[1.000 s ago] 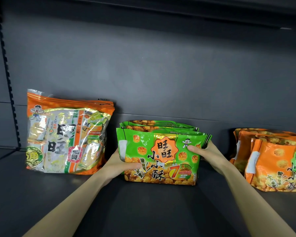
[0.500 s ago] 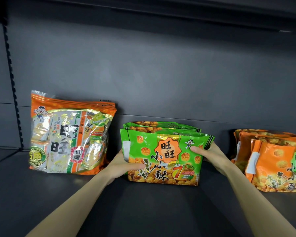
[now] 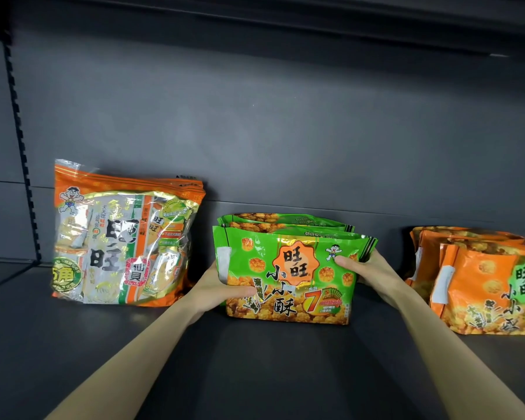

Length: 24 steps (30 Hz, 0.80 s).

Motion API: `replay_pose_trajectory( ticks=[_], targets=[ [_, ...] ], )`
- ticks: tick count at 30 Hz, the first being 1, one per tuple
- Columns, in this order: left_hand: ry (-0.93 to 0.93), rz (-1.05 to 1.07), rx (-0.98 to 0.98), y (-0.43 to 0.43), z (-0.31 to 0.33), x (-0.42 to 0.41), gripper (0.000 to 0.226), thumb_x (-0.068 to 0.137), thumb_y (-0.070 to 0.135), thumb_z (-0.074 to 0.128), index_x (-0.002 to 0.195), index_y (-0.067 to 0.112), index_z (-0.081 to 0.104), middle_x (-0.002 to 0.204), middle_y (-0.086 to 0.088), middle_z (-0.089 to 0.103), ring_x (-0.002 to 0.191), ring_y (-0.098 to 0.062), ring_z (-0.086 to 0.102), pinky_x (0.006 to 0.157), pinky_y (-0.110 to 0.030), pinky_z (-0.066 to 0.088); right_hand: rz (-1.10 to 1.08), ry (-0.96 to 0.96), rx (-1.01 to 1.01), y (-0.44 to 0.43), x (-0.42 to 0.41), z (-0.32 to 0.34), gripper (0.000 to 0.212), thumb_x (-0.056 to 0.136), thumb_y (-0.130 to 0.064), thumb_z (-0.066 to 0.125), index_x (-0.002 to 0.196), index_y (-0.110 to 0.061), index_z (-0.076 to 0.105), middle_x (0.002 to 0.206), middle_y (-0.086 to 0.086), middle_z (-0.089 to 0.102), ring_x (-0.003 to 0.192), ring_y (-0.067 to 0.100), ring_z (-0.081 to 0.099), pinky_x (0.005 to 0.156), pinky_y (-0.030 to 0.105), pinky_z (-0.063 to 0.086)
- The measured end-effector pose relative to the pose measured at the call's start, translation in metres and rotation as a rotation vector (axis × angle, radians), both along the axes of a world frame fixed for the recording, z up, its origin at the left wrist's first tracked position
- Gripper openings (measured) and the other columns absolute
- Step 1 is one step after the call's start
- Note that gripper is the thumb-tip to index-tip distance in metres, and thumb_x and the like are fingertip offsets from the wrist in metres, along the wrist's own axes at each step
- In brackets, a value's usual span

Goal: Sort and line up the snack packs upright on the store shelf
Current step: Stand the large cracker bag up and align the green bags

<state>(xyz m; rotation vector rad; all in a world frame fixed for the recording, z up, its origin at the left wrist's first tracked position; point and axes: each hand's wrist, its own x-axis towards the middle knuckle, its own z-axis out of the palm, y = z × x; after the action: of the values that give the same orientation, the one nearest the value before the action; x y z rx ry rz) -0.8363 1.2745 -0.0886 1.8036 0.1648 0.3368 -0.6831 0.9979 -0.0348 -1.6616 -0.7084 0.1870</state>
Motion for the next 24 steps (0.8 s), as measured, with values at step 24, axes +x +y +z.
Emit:
replay_pose_trajectory(
  ticks=[24],
  targets=[
    [0.072, 0.276, 0.979, -0.073, 0.048, -0.054, 0.035, 0.083, 0.051, 0.061, 0.098, 0.020, 0.062, 0.094, 0.002, 0.069, 0.089, -0.021, 0.064, 0.080, -0.036, 0.052, -0.357, -0.455, -0.634, -0.082, -0.029, 0.044, 0.056, 0.081, -0.025, 0.073, 0.130, -0.005, 0.053, 0.131, 0.009, 0.057, 0.119, 0.024, 0.054, 0.098, 0.027, 0.040]
  ],
)
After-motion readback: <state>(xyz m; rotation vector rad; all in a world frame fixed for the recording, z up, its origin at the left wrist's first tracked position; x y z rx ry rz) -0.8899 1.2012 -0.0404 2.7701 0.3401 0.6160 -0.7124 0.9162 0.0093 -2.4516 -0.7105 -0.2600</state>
